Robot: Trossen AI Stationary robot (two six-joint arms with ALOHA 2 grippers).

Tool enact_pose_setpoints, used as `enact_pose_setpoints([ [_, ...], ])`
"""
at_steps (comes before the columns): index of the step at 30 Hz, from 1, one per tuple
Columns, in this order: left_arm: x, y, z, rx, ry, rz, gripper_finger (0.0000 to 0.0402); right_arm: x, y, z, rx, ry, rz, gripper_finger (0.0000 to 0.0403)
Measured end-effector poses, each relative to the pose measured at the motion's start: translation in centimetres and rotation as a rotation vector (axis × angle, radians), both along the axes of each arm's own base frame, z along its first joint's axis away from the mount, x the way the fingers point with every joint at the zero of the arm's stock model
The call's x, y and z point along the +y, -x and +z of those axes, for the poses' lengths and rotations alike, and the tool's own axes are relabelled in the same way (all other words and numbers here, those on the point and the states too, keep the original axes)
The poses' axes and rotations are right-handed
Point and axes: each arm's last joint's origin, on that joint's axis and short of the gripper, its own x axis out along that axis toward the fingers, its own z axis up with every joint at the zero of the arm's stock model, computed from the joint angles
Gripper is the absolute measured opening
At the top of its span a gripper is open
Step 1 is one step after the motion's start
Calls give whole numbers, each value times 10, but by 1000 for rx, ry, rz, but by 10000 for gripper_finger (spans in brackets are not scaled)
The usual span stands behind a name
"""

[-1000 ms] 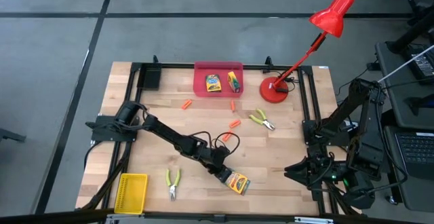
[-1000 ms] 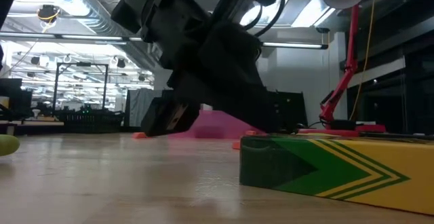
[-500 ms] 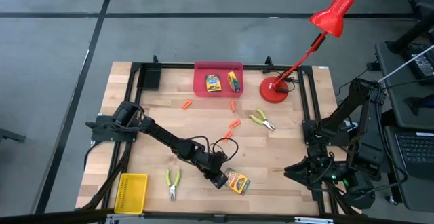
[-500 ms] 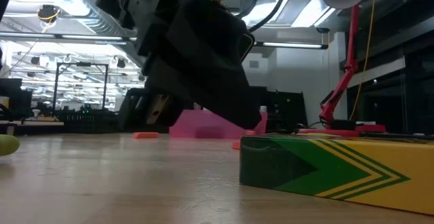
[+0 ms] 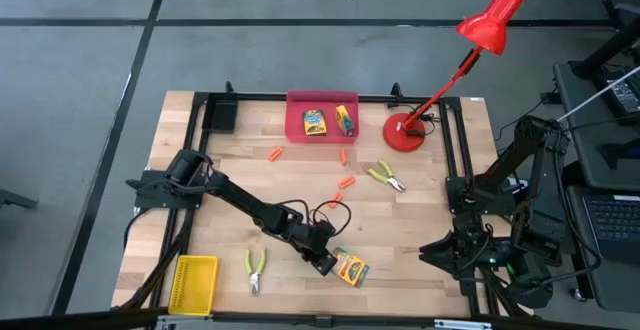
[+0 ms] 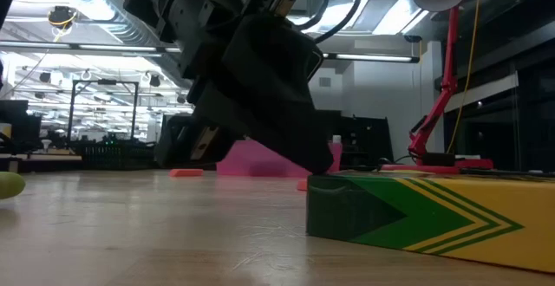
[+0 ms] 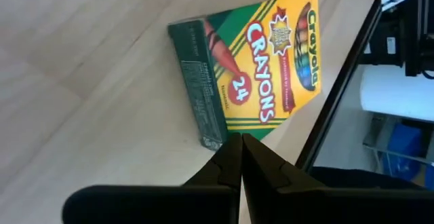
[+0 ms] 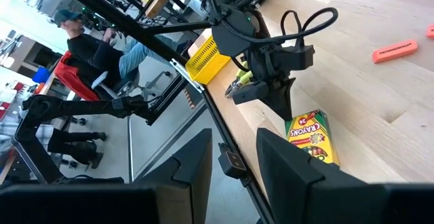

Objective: Pick & Place School Supplies
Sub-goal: Put the yellow crayon box into the red bin

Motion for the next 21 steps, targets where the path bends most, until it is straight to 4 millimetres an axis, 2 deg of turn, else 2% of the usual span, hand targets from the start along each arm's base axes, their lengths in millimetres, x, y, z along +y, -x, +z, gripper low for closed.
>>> enact_pose_setpoints([
  [21,3,5,-3,67,-45,51,1,0,0,0,0,4,2,121],
])
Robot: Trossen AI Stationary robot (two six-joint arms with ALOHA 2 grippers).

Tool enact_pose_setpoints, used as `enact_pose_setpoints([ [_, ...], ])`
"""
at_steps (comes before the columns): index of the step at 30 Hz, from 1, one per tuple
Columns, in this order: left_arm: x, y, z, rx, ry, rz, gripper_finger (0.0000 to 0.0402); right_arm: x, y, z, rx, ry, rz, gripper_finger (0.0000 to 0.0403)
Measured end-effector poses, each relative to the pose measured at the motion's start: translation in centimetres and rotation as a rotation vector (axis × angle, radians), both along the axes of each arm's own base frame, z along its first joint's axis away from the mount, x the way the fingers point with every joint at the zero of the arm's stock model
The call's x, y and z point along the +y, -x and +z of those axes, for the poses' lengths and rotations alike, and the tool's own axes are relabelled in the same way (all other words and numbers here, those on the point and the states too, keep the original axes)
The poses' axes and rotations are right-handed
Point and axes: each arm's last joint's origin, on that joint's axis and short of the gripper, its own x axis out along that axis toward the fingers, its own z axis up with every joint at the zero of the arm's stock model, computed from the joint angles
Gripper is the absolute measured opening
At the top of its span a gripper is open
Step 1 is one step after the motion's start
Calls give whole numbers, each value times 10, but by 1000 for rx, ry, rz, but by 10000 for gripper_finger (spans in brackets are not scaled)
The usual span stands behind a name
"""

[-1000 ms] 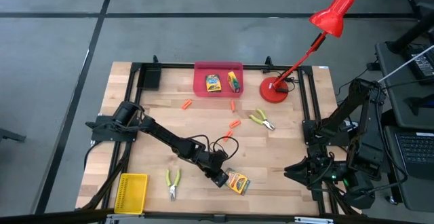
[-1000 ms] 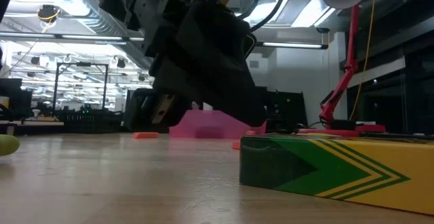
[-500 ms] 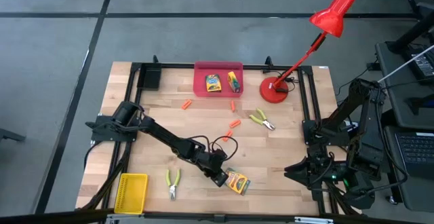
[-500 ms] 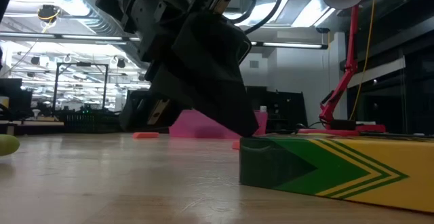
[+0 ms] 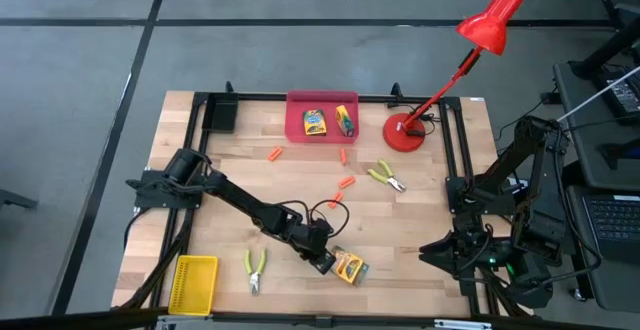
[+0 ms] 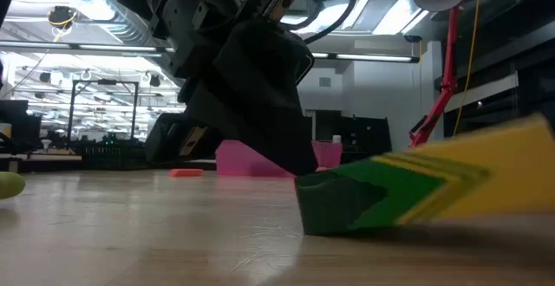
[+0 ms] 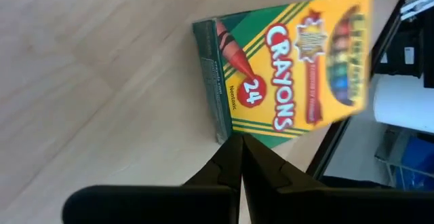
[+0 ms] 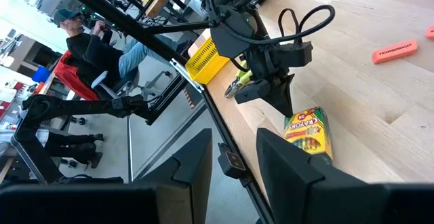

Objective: Pick & Place School Supplies
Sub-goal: Put the yellow crayon box into the red bin

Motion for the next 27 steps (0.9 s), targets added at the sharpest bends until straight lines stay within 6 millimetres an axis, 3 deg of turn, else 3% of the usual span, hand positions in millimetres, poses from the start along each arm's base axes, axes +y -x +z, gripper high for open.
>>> enact_pose_setpoints([
  [5,4,5,-10,68,-46,29,1,0,0,0,0,0,0,121],
  [27,14,9,-7,115,-127,1,1,1,0,0,-1,-2,5,121],
])
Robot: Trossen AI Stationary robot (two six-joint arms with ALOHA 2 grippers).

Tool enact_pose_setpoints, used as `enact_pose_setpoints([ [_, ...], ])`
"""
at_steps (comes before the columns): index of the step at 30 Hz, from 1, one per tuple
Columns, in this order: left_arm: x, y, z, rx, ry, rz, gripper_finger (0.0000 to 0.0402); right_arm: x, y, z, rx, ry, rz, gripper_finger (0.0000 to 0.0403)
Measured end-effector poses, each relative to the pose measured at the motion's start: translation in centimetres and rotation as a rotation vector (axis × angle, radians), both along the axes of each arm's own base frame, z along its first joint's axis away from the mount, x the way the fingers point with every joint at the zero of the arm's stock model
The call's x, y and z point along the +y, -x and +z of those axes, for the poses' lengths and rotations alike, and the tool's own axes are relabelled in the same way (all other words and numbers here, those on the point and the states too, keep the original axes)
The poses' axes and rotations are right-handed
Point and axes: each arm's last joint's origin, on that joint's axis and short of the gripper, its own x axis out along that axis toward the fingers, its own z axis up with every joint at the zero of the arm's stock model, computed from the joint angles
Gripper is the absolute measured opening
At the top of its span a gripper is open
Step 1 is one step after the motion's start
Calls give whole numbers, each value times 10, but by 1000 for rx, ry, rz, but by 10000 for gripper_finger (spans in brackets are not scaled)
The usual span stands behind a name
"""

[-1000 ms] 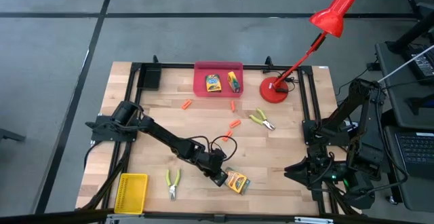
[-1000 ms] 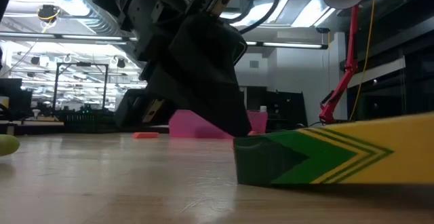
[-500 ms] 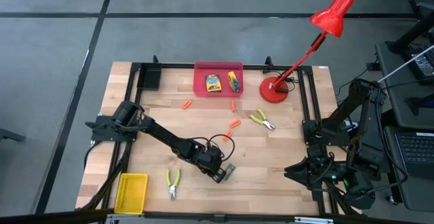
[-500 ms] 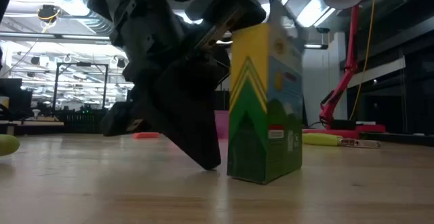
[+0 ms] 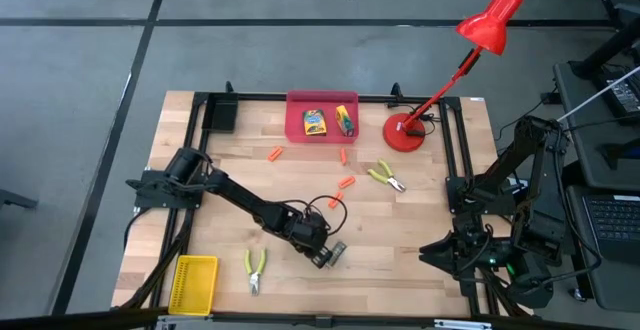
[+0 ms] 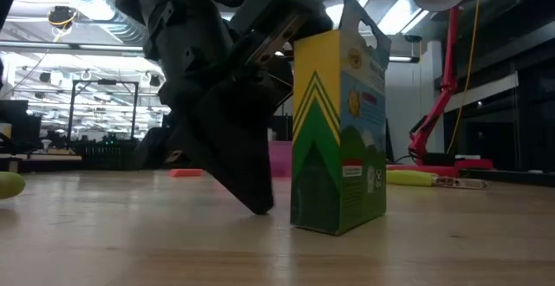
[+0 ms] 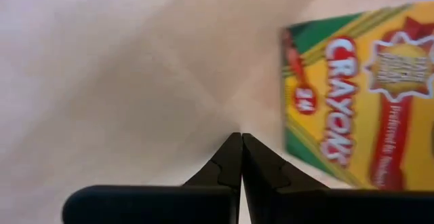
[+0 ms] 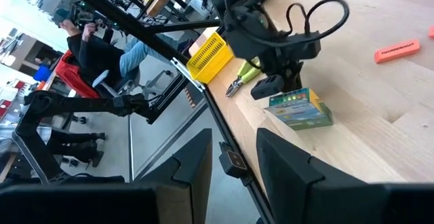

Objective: Pick & Place School Supplies
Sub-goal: Put the yellow crayon box into the red bin

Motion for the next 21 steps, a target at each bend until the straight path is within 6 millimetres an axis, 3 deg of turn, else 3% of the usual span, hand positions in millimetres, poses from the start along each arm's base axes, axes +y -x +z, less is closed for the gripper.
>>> enact_pose_setpoints([
  [5,23,10,13,80,-91,-43,1,1,0,1,-8,3,9,121],
  [11,59,26,52,115,-211,-81,1,2,-1,2,-15,10,14,121],
  [16,73,24,109,-191,-38,-151,4,2,-1,3,-37,4,2,121],
  [21,51,32,157,-428,173,-184,56,2,-1,4,-49,21,2,121],
])
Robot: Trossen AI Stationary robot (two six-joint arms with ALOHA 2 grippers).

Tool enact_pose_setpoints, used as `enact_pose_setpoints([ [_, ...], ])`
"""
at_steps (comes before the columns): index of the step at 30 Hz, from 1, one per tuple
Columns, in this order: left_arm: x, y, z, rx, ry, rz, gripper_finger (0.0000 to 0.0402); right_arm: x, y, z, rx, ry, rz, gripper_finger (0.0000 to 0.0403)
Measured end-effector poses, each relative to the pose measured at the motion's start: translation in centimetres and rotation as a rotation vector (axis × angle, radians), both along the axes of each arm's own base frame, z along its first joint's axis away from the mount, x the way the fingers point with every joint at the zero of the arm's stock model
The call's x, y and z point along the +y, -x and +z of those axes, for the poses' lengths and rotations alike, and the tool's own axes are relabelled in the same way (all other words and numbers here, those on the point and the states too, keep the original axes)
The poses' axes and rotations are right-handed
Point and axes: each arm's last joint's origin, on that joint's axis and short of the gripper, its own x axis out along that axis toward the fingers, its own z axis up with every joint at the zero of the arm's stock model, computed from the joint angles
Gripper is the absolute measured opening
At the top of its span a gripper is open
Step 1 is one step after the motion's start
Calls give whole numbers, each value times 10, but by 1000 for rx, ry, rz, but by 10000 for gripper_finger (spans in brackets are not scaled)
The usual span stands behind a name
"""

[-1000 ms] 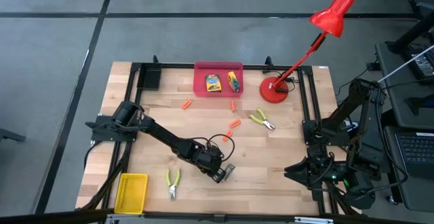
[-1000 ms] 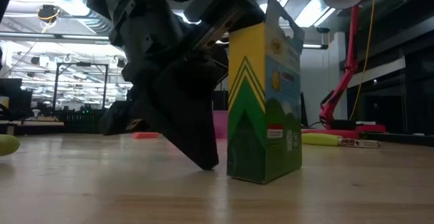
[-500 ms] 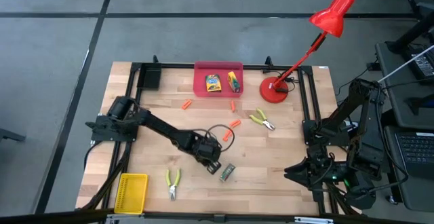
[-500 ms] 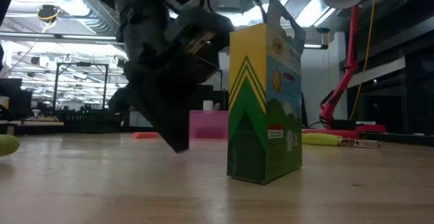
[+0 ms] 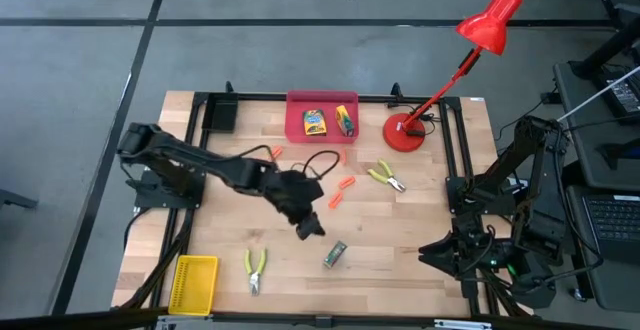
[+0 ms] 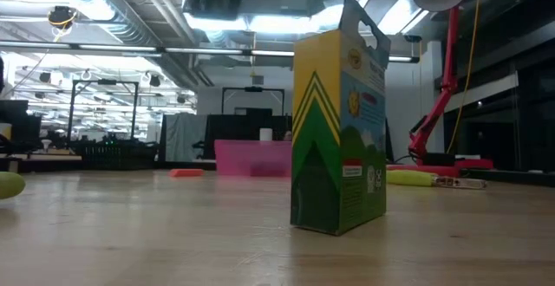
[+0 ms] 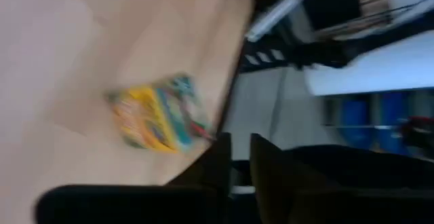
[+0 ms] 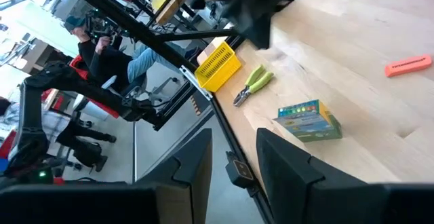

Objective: Pick & Place School Supplies
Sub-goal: Put the yellow crayon box into the red bin

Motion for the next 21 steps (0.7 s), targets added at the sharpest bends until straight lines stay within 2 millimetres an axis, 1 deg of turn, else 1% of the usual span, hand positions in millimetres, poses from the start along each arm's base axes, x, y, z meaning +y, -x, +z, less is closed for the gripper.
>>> enact_pose_setpoints([
  [3,-23,8,8,27,2,21,104,0,0,0,-5,0,0,121],
  [6,-54,12,7,27,-54,37,148,0,0,1,-11,3,-4,121],
  [8,-73,13,2,20,-123,47,170,1,0,1,-15,5,-3,121],
  [10,-89,9,0,-24,-206,64,185,1,0,1,-18,8,-3,121],
  [13,-112,2,-3,-101,-427,37,196,1,0,1,-20,7,-2,121],
  [15,-125,-3,-4,-153,-598,7,197,1,0,2,-20,6,-2,121],
  [17,-136,-11,-3,-187,-730,-1,195,1,0,2,-19,1,1,121],
  [19,-140,-19,-6,-158,-808,17,195,2,0,2,-12,-7,10,121],
  [21,-144,-29,-13,-111,-837,28,194,2,0,2,-9,-13,15,121],
])
